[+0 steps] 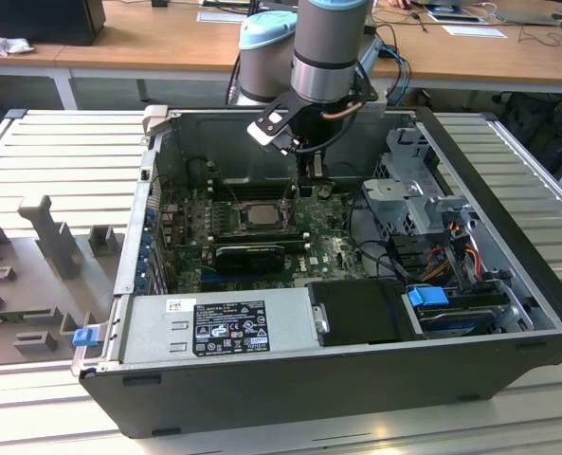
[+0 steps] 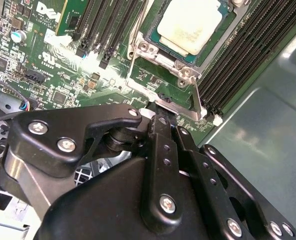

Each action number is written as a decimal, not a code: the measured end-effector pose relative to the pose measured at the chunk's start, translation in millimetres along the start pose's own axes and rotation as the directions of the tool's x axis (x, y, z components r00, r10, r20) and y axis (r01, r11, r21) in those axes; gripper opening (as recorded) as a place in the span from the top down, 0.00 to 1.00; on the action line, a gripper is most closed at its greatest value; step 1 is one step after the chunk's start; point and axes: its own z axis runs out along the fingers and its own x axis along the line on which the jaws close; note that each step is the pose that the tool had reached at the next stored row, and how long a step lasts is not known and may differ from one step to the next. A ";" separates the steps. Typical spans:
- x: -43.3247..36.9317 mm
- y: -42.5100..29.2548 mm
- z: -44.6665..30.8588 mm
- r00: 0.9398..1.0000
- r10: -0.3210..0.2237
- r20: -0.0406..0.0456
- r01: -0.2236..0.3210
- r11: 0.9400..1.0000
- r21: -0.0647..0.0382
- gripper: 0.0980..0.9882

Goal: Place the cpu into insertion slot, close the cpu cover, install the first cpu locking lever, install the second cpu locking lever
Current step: 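Close the cpu cover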

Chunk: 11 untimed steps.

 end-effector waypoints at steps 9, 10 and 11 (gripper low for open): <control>0.0 -3.6 0.0 1.000 0.000 0.000 0.000 1.000 0.000 0.99; 0.0 -3.9 0.0 1.000 0.000 0.000 0.000 1.000 0.000 0.99; 0.0 -4.3 0.0 1.000 0.000 0.000 0.000 1.000 0.000 0.99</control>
